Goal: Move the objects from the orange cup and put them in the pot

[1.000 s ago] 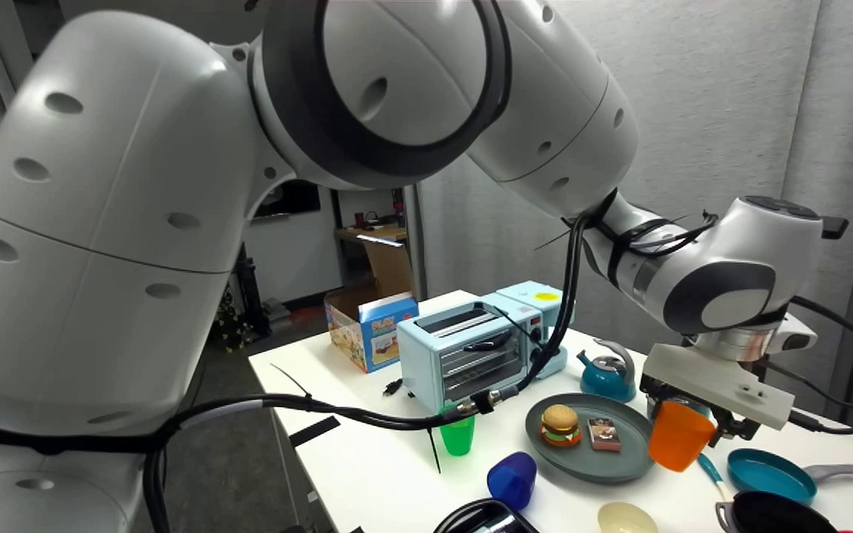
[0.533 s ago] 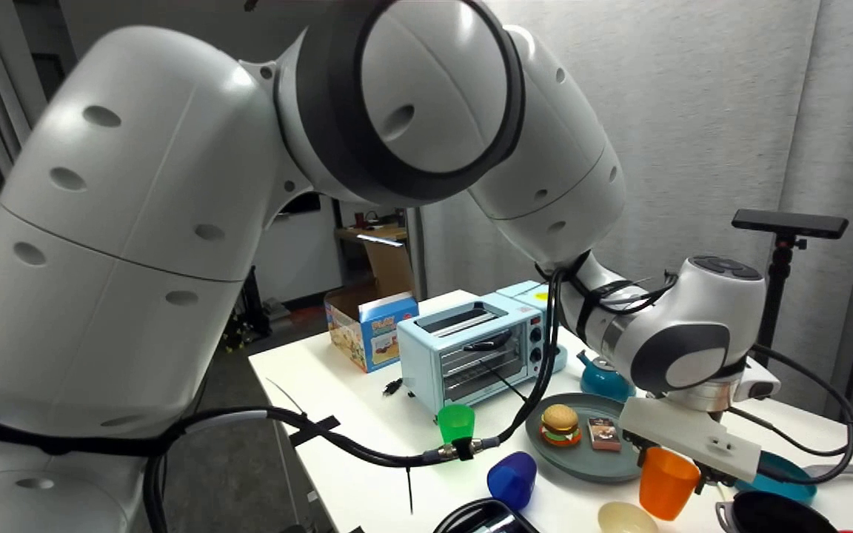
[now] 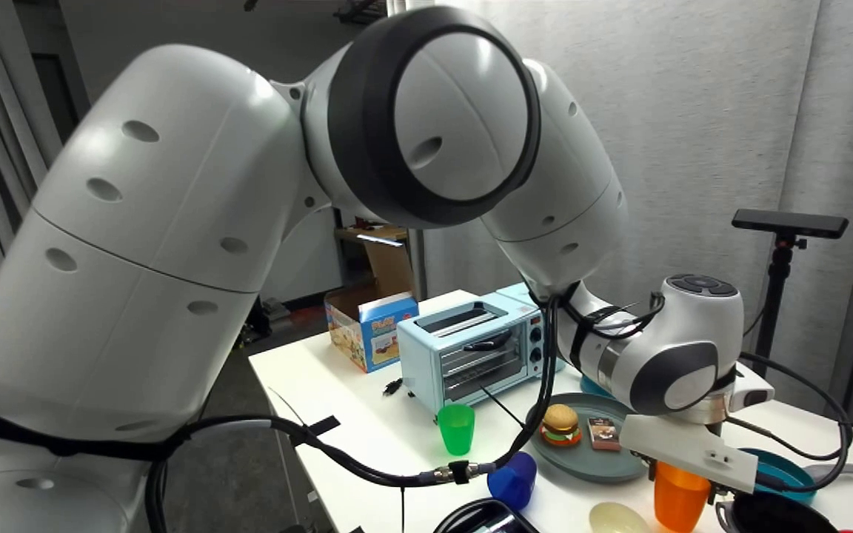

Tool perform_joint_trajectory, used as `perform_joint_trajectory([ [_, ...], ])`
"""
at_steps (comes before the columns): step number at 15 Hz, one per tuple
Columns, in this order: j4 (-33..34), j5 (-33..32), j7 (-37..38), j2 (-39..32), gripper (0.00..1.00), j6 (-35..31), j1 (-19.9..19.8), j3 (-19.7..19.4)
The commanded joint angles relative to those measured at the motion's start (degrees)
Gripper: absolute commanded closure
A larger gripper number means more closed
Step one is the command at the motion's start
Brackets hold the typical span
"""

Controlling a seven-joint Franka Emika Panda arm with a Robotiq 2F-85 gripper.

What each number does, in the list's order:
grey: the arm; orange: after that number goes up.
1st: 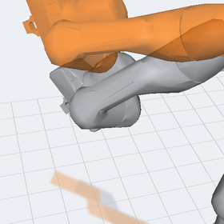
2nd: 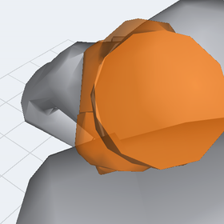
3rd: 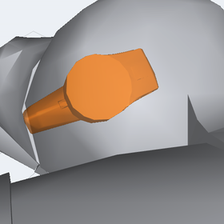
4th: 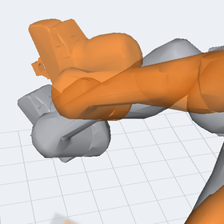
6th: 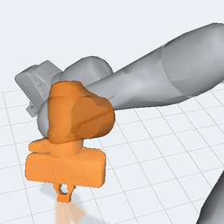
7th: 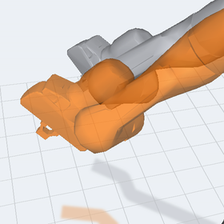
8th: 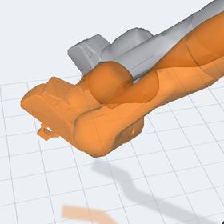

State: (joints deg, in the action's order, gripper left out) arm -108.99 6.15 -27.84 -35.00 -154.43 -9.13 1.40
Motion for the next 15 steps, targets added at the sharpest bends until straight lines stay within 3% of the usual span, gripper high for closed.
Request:
perform_joint_trajectory([
  [1,0.6,-3.4,3.3,-0.8,0.49,-2.0,-0.1,0.1],
  [5,0.4,-4.6,4.8,-0.9,0.49,-1.8,-0.1,0.0],
  [6,0.4,-4.7,5.0,-0.8,0.28,-1.7,-0.2,0.0],
  [8,0.4,-4.6,5.3,-0.7,0.05,-1.6,-0.3,0.1],
  [9,0.4,-4.5,5.4,-0.7,0.01,-1.5,-0.4,0.2],
  [15,0.5,-4.3,6.2,-0.6,0.00,-1.1,-0.5,0.2],
])
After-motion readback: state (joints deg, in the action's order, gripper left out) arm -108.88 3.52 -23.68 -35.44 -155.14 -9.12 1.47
